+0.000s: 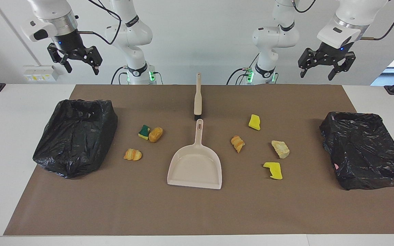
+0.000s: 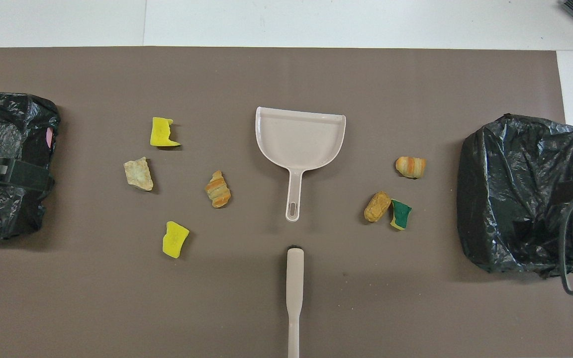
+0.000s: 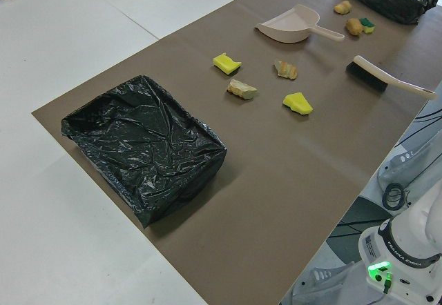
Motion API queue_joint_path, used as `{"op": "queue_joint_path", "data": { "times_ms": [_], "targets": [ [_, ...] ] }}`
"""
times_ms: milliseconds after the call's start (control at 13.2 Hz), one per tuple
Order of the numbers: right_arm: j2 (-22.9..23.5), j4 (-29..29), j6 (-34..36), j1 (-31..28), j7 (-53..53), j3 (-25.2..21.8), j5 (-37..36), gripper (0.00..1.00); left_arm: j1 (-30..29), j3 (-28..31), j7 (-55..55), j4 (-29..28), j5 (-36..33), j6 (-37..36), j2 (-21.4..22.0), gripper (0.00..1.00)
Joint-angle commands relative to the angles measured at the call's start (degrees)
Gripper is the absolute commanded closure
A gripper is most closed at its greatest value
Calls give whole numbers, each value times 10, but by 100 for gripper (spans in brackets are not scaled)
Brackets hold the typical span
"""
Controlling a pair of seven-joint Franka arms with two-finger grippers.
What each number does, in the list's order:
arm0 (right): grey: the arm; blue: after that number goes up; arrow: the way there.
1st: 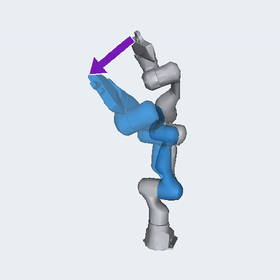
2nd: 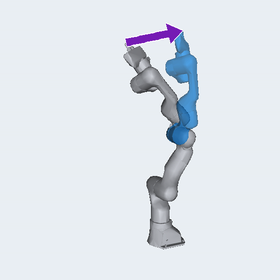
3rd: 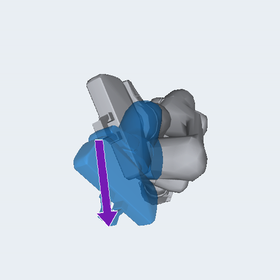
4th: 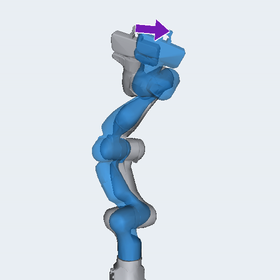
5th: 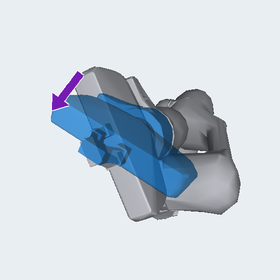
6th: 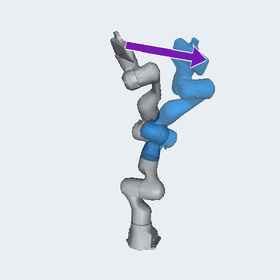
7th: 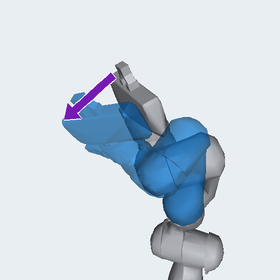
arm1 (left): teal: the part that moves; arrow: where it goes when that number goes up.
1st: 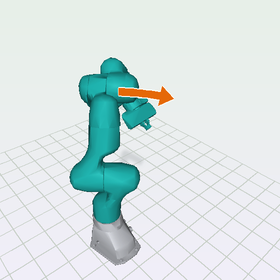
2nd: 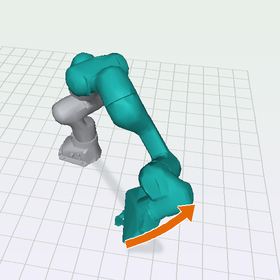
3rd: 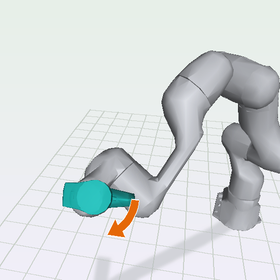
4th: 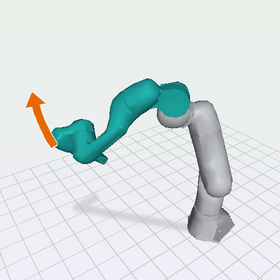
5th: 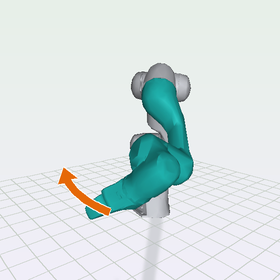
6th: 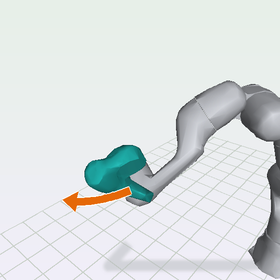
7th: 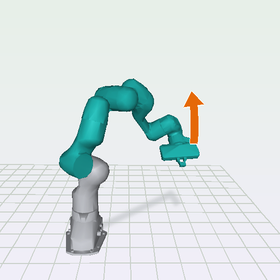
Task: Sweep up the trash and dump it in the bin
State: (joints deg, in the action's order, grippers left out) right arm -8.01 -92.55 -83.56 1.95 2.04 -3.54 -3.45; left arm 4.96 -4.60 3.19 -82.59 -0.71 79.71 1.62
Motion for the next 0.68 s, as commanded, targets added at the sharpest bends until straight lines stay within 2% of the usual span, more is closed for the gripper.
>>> {"op": "queue_joint_path", "data": {
  "times_ms": [0,607],
  "targets": [
    [-7,-4,-3,-1,-15,-2,10,0,7,1,-7,-15,7,-7,15,0],
    [-7,-4,-3,-1,-15,-2,10,0,7,-8,-10,-27,7,-6,22,0]
  ]
}}
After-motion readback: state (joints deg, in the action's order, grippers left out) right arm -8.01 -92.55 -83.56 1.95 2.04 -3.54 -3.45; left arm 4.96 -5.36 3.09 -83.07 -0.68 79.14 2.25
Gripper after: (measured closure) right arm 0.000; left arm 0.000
